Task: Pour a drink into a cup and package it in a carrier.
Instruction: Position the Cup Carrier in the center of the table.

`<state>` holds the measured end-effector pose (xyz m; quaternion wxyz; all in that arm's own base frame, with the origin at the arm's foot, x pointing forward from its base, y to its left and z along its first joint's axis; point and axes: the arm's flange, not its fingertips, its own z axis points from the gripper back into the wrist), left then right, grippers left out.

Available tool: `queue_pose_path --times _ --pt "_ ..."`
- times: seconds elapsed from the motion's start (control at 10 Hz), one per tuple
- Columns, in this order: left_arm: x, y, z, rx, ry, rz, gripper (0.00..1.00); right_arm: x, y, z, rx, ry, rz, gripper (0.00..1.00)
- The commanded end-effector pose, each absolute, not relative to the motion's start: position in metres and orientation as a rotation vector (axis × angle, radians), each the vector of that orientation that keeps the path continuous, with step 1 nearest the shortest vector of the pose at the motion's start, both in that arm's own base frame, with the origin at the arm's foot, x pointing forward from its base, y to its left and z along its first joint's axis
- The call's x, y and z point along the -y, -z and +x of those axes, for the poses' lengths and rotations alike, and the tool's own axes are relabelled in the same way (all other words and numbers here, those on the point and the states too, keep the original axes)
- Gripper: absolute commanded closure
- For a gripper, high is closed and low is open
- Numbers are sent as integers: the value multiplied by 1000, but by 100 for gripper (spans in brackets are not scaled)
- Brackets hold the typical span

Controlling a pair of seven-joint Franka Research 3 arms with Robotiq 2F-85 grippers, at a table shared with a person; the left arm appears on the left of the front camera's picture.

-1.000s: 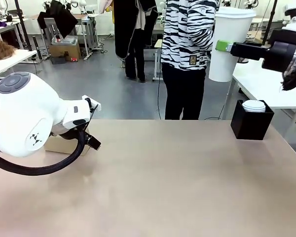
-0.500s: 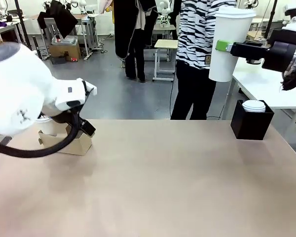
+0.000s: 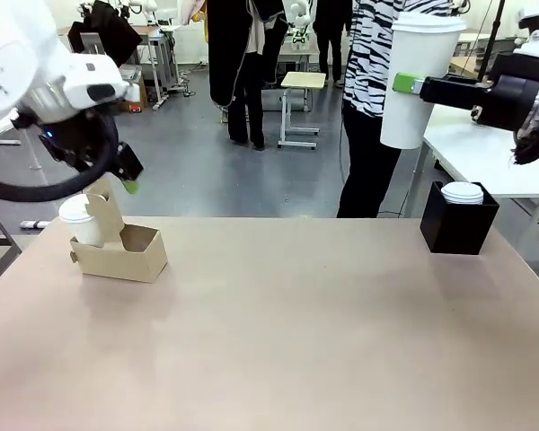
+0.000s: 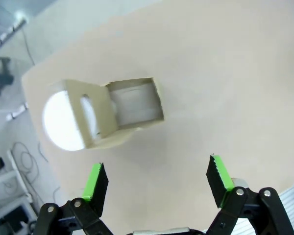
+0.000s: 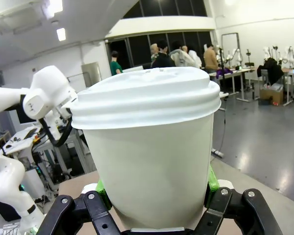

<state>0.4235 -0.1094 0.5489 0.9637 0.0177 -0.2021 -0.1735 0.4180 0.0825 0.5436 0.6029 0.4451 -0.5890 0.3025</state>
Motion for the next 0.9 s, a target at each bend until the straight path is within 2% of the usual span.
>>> queue_pose_path --times 0.0,0.3,0.7,0.8 --pt "91 -546 455 376 245 58 0 -85 -547 420 1401 -706 1037 20" --pt "60 -532 488 360 204 82 0 -85 -547 420 1401 -706 1037 20" --pt "52 -511 511 331 221 89 0 -85 -547 420 1401 -706 1037 20" --pt "50 -507 515 329 237 91 15 -85 -547 420 1401 -706 1037 20"
